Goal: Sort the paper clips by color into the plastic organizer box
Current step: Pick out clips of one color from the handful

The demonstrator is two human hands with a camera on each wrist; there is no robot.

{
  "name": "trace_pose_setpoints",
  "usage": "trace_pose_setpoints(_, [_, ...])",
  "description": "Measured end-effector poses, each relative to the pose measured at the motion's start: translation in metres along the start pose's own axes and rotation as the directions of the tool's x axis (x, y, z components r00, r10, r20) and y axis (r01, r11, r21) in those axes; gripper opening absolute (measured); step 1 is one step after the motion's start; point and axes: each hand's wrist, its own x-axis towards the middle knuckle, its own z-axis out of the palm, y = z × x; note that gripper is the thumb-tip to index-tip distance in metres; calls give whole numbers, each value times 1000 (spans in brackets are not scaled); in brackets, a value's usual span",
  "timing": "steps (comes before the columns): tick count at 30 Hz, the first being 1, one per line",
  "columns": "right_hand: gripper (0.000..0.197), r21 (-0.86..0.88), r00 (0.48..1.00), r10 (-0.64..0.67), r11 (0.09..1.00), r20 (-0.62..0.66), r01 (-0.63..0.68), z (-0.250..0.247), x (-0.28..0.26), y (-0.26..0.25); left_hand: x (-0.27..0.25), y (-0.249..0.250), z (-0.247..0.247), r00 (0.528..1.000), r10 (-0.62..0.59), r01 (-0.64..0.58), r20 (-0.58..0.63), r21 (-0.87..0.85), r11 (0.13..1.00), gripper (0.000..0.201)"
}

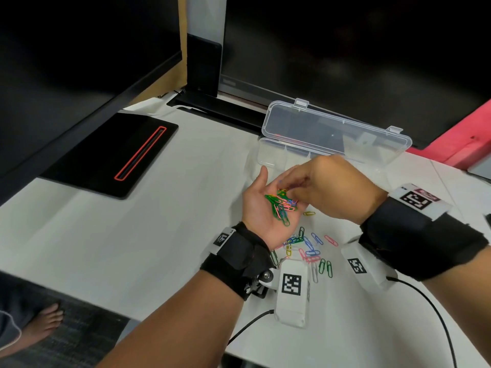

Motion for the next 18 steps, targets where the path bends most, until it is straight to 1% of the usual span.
trace_pose_setpoints(1, [23, -50, 1000, 5, 999, 15, -4, 1, 1, -1, 0, 0, 0, 1000, -6, 6, -8, 2, 1000, 64])
trace_pose_setpoints(3, [17, -126, 1000, 21, 992, 0, -21, 1, 2, -3, 2, -1, -1, 1000, -10, 10, -23, -14, 1000, 62])
trace_pose_setpoints(5, [16, -166, 1000, 20, 986, -7, -21, 1, 3, -3, 2, 0, -3, 1000, -15, 14, -26, -28, 1000, 60])
trace_pose_setpoints(7, [20, -145, 999, 30, 989, 14, -28, 0, 2, -2, 0, -1, -1, 999, -14, 13, -46, -23, 1000, 57])
trace_pose_setpoints(9, [25, -111, 998, 47, 993, 30, -43, -1, 1, 0, -1, -1, 1, 999, -14, 14, -37, -9, 1000, 55])
trace_pose_setpoints(12, [30, 2, 998, 58, 998, 15, -58, 0, 2, 1, -3, 0, 4, 1000, -7, 7, -2, 1, 1000, 55])
trace_pose_setpoints(14, [27, 69, 998, 64, 996, 0, -64, 0, 2, 4, -4, 0, 6, 1000, -5, 5, 10, 7, 1000, 59])
trace_pose_setpoints(16, [24, 71, 999, 49, 996, 23, -50, -1, 3, 6, -4, 0, 5, 1000, -8, 8, 17, 9, 1000, 66])
trace_pose_setpoints(18, [27, 2, 997, 26, 1000, 74, -26, -2, 4, 7, -3, 0, 4, 1000, -18, 18, 19, 14, 1000, 68])
